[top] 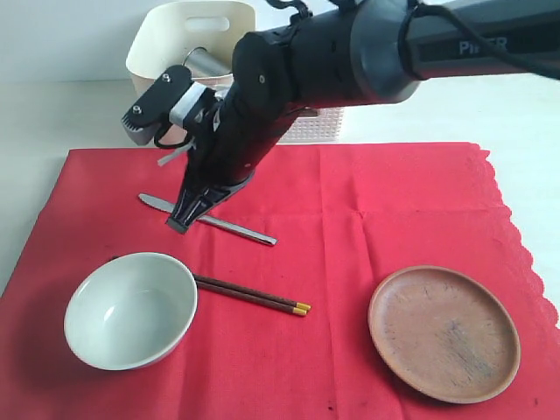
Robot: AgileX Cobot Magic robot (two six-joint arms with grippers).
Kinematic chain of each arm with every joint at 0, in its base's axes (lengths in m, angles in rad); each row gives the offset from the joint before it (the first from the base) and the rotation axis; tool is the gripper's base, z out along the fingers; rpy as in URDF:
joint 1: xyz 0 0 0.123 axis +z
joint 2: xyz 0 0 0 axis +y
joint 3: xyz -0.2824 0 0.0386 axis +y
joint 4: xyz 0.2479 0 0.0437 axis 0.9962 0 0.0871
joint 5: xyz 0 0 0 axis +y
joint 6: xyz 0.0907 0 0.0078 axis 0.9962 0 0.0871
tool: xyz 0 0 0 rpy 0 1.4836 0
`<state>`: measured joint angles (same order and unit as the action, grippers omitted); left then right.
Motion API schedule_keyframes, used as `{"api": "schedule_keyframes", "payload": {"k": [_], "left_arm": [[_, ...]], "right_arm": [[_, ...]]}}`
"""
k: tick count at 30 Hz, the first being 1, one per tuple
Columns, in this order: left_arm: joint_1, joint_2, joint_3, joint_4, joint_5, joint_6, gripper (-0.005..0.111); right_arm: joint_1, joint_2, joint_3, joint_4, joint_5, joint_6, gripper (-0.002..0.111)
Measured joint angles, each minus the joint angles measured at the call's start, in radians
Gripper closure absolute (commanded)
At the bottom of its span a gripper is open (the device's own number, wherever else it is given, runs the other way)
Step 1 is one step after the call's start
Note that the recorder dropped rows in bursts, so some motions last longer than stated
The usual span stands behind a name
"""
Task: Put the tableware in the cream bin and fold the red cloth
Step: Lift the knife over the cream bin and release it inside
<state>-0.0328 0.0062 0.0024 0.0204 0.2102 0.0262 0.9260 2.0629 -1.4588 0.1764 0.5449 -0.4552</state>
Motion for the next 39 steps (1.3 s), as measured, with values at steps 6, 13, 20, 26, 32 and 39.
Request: {"api": "schedule_keyframes", "payload": {"k": [6,13,20,26,32,39], "left_arm": [[0.000,0.000,0.000,0.000,0.000,0.000,0.107],[0.000,0.000,0.000,0.000,0.000,0.000,0.107],[0.000,0.000,0.000,0.000,0.000,0.000,0.107],[0.000,0.000,0.000,0.000,0.000,0.000,0.107],[0.000,0.000,0.000,0.000,0.000,0.000,0.107],[0.000,0.000,0.000,0.000,0.000,0.000,0.107]], "right_arm": [[0.000,0.092,0.000,-0.064,-0.079,0.156,0.080],[0.000,0.130,0.000,-0.101,-0.134,0.245,0.066],[-0.004,0.163,0.000,-0.101,-0.144,0.253,0.081],[-0.004,0.172,0.000,-0.099,-0.142,0.257,0.109],[-0.004,0.172,-0.002,-0.099,-0.136,0.257,0.108],[-0.004,0.152,-0.002,-0.101,-0.104,0.255,0.108]]}}
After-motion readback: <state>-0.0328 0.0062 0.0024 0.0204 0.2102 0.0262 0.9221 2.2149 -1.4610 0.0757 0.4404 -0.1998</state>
